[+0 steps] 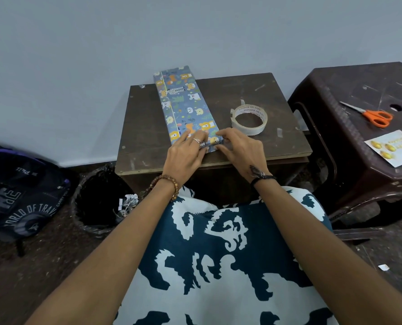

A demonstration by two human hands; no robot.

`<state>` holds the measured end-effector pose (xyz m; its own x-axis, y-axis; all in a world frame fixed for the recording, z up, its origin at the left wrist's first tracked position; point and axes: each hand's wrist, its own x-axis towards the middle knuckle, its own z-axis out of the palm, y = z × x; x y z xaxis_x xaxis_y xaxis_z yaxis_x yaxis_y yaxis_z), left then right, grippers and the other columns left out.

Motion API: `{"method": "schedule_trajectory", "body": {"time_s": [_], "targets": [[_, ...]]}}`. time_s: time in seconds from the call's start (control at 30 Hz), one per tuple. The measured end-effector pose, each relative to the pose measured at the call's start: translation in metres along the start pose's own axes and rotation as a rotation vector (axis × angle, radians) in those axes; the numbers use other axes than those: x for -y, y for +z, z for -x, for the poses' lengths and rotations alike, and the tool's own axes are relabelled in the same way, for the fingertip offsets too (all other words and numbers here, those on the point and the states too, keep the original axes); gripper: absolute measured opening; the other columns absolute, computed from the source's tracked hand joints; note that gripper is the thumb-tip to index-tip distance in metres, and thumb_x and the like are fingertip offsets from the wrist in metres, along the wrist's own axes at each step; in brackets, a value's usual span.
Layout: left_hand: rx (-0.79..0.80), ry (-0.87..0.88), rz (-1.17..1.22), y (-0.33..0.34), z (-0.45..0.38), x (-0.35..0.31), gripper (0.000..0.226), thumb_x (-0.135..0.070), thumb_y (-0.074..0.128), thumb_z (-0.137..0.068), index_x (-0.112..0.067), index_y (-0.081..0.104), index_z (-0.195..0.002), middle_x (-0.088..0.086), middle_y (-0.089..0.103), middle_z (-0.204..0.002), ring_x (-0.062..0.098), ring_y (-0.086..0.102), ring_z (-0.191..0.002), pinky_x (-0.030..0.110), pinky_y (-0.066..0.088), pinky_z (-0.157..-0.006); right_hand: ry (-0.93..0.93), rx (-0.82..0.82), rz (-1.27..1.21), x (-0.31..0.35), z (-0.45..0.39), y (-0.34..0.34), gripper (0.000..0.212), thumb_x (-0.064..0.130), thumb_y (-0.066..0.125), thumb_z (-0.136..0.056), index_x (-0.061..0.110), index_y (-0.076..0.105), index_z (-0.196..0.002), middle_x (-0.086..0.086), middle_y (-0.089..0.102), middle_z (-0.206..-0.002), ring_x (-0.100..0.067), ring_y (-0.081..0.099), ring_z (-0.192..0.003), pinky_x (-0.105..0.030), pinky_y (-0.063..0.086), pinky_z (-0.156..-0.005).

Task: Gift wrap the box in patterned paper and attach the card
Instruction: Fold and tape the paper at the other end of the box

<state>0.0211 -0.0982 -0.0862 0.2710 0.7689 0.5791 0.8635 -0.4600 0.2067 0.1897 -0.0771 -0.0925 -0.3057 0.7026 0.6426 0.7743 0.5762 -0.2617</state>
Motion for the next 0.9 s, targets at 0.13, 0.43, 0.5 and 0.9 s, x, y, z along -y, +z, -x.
{"method": "schedule_trajectory", "body": {"time_s": [0.13,0.43,0.5,0.9], "targets": [[0.031,-0.109,0.079,-0.002,-0.001,-0.004,0.023,-0.011,0.067,-0.08,-0.01,0.058,-0.102,0.004,0.067,-0.092,0.027,0.064,-0.099,0.039,0.057,-0.066,0.054,0.038,-0.068,0.002,-0.002,-0.001,0.017,0.019,0.067,-0.082,0.01,0.065,-0.096,-0.003,0.068,-0.088,-0.021,0.066,-0.072,-0.033,0.052,-0.05],[0.061,-0.176,0.092,-0.001,-0.004,-0.007,0.021,-0.015,0.066,-0.082,-0.011,0.057,-0.1,0.003,0.067,-0.096,0.023,0.062,-0.101,0.04,0.055,-0.067,0.289,-0.085,-0.148,0.008,-0.017,-0.007,0.029,0.006,0.047,-0.083,0.01,0.064,-0.106,-0.005,0.067,-0.096,-0.021,0.063,-0.086,-0.035,0.052,-0.063],[0.062,-0.179,0.089,-0.001,-0.004,-0.007,0.021,-0.015,0.065,-0.083,-0.011,0.057,-0.101,0.003,0.066,-0.097,0.023,0.062,-0.101,0.04,0.056,-0.067,0.343,-0.084,-0.053,0.003,-0.025,0.001,0.025,0.007,0.054,-0.084,0.005,0.059,-0.109,-0.011,0.062,-0.102,-0.027,0.059,-0.093,-0.04,0.051,-0.072],[0.069,-0.241,0.119,0.0,-0.006,-0.01,0.02,-0.017,0.065,-0.084,-0.012,0.057,-0.101,0.002,0.067,-0.098,0.022,0.06,-0.106,0.04,0.055,-0.068,0.572,0.081,0.133,-0.008,-0.042,0.007,0.021,0.009,0.048,-0.094,-0.002,0.057,-0.109,-0.018,0.054,-0.114,-0.031,0.054,-0.103,-0.036,0.046,-0.081]]}}
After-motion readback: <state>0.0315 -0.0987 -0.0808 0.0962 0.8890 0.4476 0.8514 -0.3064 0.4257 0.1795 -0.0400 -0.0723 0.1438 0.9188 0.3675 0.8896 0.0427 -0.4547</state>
